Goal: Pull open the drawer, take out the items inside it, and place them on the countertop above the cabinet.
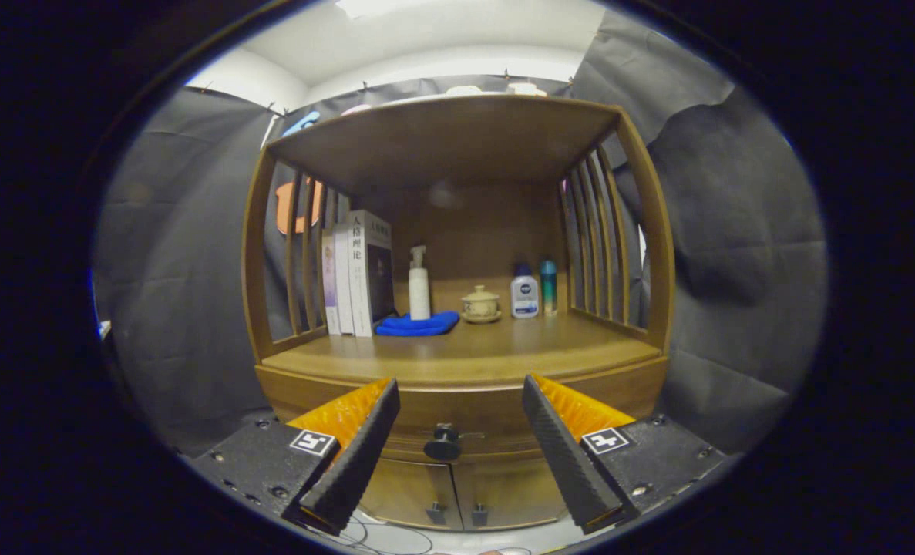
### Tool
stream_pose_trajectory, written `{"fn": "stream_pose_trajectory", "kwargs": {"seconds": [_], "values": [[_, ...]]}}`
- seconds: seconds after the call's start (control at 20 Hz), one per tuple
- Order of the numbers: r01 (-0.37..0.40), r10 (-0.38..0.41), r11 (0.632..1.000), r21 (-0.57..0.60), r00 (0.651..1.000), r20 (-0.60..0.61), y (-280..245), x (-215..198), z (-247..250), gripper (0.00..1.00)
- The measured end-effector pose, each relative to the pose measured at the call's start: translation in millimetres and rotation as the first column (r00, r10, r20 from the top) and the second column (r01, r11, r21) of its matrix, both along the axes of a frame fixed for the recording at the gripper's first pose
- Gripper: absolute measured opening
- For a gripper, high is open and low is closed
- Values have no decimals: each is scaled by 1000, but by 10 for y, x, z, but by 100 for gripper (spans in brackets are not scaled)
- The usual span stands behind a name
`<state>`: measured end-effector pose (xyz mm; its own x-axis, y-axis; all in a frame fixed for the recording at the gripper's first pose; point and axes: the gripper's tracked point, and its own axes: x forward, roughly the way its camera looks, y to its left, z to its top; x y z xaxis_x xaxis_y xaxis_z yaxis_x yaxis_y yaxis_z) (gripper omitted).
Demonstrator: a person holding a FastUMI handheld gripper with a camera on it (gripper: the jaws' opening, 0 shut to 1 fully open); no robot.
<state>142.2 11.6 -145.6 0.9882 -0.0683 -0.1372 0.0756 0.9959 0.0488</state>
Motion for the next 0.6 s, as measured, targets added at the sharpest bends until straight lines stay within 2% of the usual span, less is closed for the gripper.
{"fn": "stream_pose_trajectory", "kwargs": {"seconds": [0.15,0.25,0.45,0.6], "values": [[-1,0,1000,-12,999,-44,5,224,-287,100],[20,-21,1000,-24,998,-62,-46,340,-459,95],[20,-21,1000,-7,991,-134,-87,488,-803,78],[-8,8,1000,1,991,-133,2,525,-860,66]]}}
